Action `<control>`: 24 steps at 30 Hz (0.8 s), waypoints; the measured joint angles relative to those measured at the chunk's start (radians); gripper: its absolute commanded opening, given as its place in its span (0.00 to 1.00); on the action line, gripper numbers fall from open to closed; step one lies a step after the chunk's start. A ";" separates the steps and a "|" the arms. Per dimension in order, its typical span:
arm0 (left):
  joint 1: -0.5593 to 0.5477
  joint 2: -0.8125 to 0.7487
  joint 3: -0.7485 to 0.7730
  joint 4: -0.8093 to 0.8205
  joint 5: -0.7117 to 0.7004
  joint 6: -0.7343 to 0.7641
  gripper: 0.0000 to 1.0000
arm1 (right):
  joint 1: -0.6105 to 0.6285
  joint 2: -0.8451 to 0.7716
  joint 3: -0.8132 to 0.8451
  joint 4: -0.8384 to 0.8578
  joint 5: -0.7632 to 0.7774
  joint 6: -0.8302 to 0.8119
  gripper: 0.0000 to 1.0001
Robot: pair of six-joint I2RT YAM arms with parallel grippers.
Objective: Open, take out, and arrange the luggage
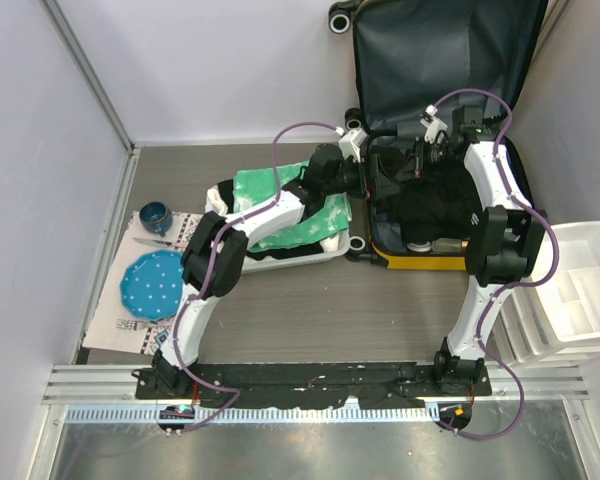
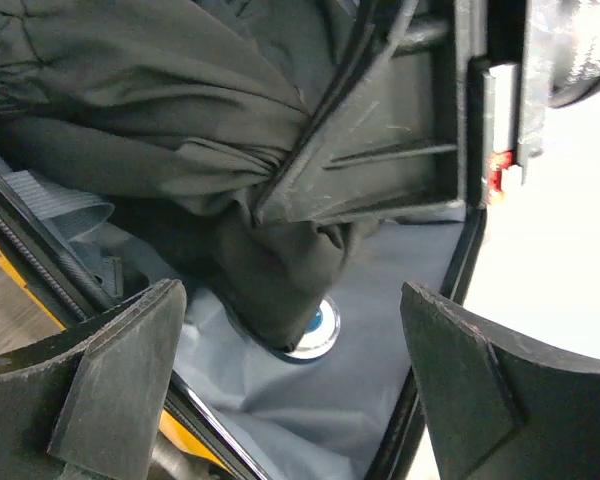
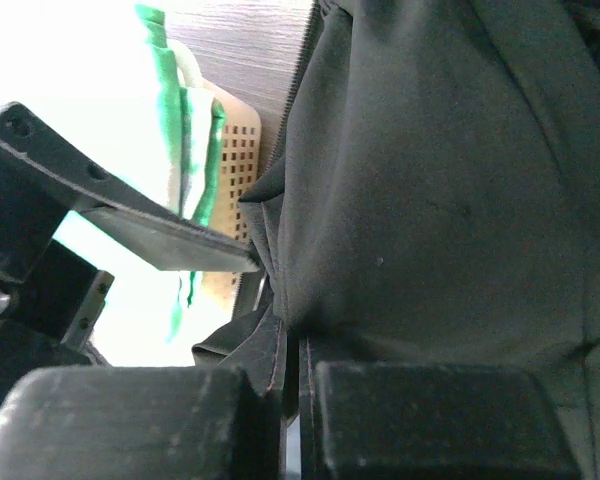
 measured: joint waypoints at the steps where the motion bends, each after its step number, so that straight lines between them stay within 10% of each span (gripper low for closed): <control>1: 0.000 0.008 0.007 0.000 -0.010 0.000 0.91 | 0.002 0.000 -0.003 0.005 -0.005 0.010 0.01; 10: -0.027 0.059 0.056 -0.030 -0.088 -0.007 0.79 | 0.027 -0.061 -0.032 0.086 -0.039 0.125 0.00; 13: -0.032 0.061 0.064 -0.040 -0.115 -0.012 0.51 | 0.034 -0.077 -0.037 0.105 -0.045 0.146 0.00; 15: -0.033 0.061 0.065 -0.040 -0.129 -0.017 0.06 | 0.037 -0.086 -0.048 0.111 -0.047 0.154 0.01; 17: -0.033 0.061 0.065 -0.035 -0.135 -0.025 0.00 | 0.040 -0.092 -0.059 0.114 -0.047 0.161 0.02; 22: -0.030 0.060 0.064 -0.040 -0.147 -0.060 0.00 | 0.040 -0.096 -0.060 0.123 -0.043 0.163 0.71; 24: -0.021 0.057 0.061 -0.061 -0.147 -0.078 0.00 | 0.029 -0.098 -0.049 0.113 -0.041 0.154 0.78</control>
